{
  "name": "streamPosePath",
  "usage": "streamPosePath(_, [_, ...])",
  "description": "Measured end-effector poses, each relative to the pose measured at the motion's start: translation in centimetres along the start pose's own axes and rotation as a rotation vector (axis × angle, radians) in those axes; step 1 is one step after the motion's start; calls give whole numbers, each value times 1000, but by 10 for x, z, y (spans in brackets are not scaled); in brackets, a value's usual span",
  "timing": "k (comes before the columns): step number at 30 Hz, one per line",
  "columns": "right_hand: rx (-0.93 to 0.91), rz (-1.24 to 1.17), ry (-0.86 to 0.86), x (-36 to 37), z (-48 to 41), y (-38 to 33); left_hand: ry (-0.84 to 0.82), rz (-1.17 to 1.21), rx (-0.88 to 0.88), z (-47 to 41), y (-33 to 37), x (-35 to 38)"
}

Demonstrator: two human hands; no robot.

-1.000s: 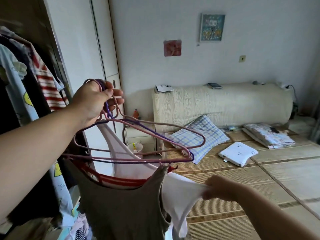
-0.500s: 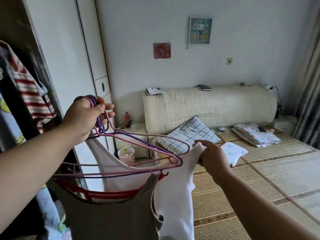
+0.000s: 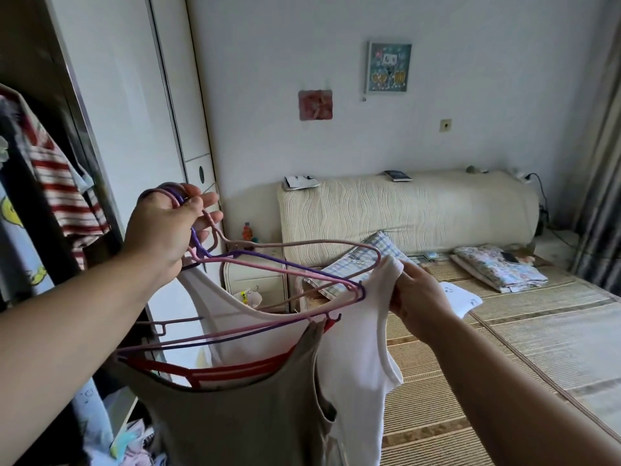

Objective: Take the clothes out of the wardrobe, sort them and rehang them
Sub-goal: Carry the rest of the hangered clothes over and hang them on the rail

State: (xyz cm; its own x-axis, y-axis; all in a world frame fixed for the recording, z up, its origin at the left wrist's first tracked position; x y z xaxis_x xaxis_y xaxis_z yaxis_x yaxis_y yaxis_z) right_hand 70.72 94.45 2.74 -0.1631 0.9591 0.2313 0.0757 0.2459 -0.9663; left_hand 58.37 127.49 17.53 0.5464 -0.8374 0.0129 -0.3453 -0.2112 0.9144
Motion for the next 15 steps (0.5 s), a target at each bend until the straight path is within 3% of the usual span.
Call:
streamPosePath(7, [-32, -14, -175, 15, 8, -10, 48, 20, 19, 10, 8, -2])
streamPosePath(11, [-59, -138, -249, 18, 10, -29, 2, 16, 8, 15, 8, 1])
streamPosePath(15, [-93, 168, -344, 28, 12, -52, -43, 14, -3, 22, 5, 7])
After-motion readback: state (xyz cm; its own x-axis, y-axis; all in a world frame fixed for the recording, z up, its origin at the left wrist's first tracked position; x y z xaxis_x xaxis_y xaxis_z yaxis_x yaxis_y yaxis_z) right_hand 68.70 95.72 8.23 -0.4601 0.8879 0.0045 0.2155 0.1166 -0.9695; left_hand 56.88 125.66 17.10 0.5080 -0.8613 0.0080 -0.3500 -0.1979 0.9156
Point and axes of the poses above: each hand's wrist, its own z-axis away from the middle knuckle, its own x-axis out of the palm, y = z × x, the point moved 8 cm from there along -z, towards the middle knuckle, and after that the axes turned 2 degrees about -y, right-handed, at the moved point
